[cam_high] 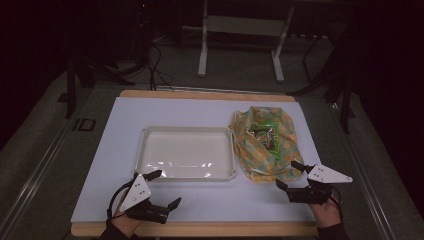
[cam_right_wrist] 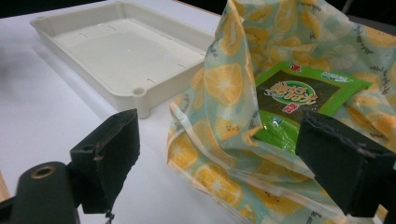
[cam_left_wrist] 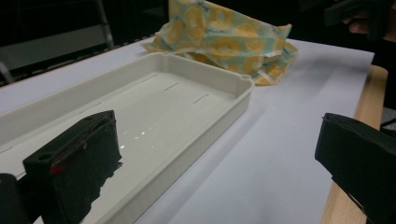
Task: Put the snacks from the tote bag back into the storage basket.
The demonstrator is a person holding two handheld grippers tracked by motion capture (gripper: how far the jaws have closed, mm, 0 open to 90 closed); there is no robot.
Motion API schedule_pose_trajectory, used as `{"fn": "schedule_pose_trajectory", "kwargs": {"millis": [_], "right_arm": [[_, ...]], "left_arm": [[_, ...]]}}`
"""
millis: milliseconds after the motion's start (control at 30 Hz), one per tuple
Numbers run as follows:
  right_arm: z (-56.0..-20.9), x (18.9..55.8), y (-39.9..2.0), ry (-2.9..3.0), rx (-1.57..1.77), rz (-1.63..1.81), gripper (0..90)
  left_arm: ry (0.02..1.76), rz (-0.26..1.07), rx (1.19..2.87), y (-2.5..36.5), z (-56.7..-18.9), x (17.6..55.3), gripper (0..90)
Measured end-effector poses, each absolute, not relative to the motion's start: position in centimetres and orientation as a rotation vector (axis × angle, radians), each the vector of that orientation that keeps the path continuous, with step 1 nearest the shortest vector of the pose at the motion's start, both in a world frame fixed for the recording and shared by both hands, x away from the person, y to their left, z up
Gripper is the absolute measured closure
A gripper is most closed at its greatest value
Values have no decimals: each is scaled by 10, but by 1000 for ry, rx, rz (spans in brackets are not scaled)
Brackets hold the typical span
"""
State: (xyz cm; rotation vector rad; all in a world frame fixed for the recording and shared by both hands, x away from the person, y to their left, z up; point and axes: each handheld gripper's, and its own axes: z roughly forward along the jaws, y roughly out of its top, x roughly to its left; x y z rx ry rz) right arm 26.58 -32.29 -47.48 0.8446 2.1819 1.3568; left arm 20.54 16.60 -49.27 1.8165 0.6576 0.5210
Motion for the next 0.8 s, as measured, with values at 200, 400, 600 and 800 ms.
{"fn": "schedule_pose_trajectory", "kwargs": {"millis": [200,400,600,800], "right_arm": [[-472,264,-320,2172,831,1348,129],[-470,261,-317,2144,837,1368,124],[-468,259,-313,2136,850,1349,127],[-462,257,-308,2160,828,1365,127]], "left_arm": [[613,525,1795,164,-491,203,4],[612,523,1788,164,-490,204,4],[610,525,1784,164,-490,204,4],[602,521,1789,163,-489,203,4]]}}
